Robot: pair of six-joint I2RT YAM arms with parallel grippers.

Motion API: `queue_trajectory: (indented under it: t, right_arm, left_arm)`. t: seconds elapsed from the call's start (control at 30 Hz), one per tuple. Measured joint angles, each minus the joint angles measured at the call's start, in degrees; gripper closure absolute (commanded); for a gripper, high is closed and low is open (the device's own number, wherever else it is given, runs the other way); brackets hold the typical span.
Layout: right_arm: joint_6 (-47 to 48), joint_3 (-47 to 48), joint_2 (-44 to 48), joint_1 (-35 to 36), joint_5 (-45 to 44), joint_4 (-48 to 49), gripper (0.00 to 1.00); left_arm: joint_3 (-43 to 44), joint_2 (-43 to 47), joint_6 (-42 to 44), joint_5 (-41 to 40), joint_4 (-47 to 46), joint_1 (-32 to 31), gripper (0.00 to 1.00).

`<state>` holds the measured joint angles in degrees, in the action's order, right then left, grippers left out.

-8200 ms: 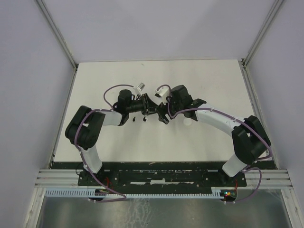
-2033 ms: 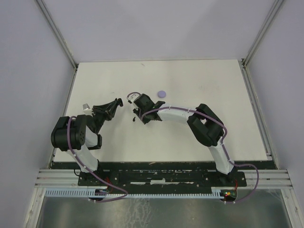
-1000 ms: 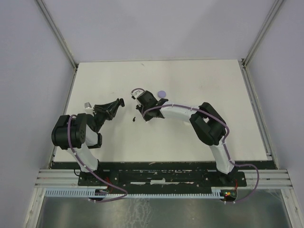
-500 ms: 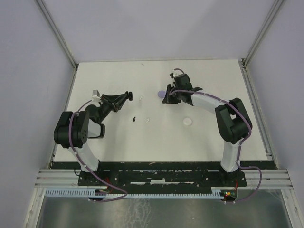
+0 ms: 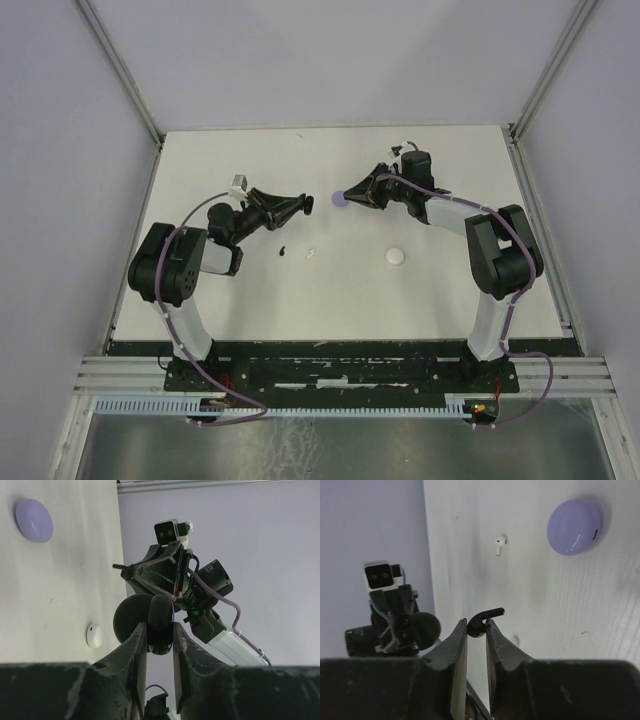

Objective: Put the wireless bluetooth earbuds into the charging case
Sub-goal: Place the earbud in the charging case.

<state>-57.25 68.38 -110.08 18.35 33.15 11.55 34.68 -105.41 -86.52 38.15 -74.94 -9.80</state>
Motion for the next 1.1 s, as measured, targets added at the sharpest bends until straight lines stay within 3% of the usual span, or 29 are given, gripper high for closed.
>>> queue_trajectory:
  t: [0.43,1.1]
  right_arm:
    - [-18.4,-2.4,0.0,-2.2,5.9,16.0,0.97]
    - [-22.7,-3.7,0.0,-2.2,7.7,21.2,0.98]
  left_arm:
    - [6.3,-7.6,0.6,1.5,0.7,-3.3,0.97]
    - [11.5,-10.3,0.6,2.5,0.3,-4.9,0.97]
